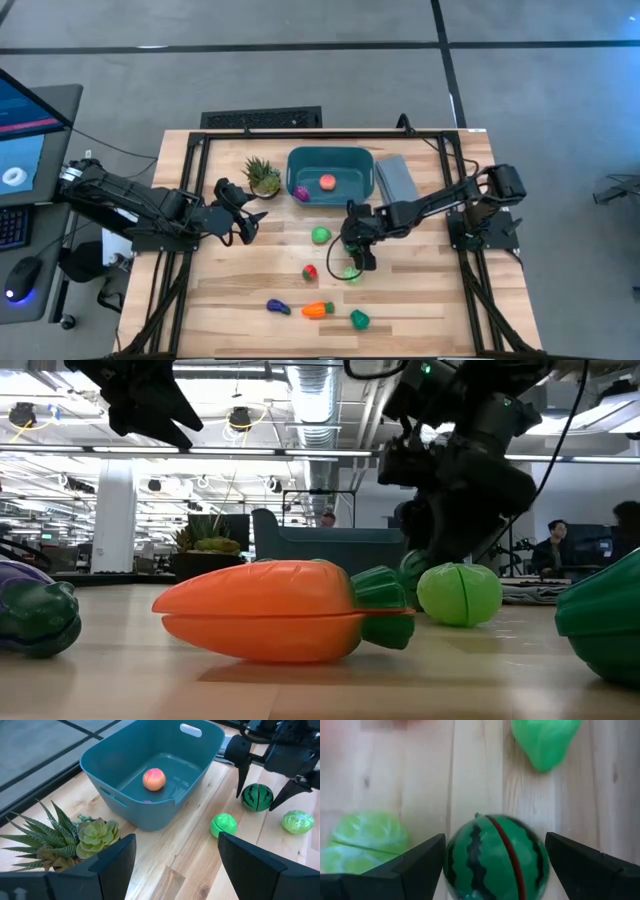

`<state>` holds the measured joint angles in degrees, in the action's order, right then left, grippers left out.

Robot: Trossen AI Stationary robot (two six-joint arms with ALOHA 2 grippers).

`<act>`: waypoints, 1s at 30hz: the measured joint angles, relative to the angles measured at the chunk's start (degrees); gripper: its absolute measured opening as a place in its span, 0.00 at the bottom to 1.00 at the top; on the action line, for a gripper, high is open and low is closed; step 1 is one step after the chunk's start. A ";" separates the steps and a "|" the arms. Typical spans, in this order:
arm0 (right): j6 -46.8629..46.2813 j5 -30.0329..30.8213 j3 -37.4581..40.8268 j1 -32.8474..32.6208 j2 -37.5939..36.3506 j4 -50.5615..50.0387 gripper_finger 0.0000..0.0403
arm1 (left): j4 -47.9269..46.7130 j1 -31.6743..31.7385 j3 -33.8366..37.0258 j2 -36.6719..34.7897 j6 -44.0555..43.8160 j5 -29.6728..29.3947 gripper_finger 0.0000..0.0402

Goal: Pick and placing Produce into tupperware
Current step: Put the watermelon into the blue bin

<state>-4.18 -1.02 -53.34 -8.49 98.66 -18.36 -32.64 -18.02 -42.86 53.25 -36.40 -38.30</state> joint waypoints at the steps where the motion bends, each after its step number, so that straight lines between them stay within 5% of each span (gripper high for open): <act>1: 0.04 -0.04 0.06 0.00 0.02 -0.70 0.90 | -0.01 0.00 0.00 0.00 0.00 0.00 0.68; 15: -1.84 0.02 0.02 0.13 1.09 -4.06 0.89 | 0.05 -0.02 -0.01 0.00 -0.04 0.09 0.68; 30: -3.37 0.25 0.04 0.13 1.09 -5.56 0.76 | 0.07 -0.01 0.00 0.00 -0.04 0.13 0.68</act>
<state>-7.55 -0.78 -53.30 -8.36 99.74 -23.92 -32.58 -18.03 -42.86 53.25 -36.45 -38.17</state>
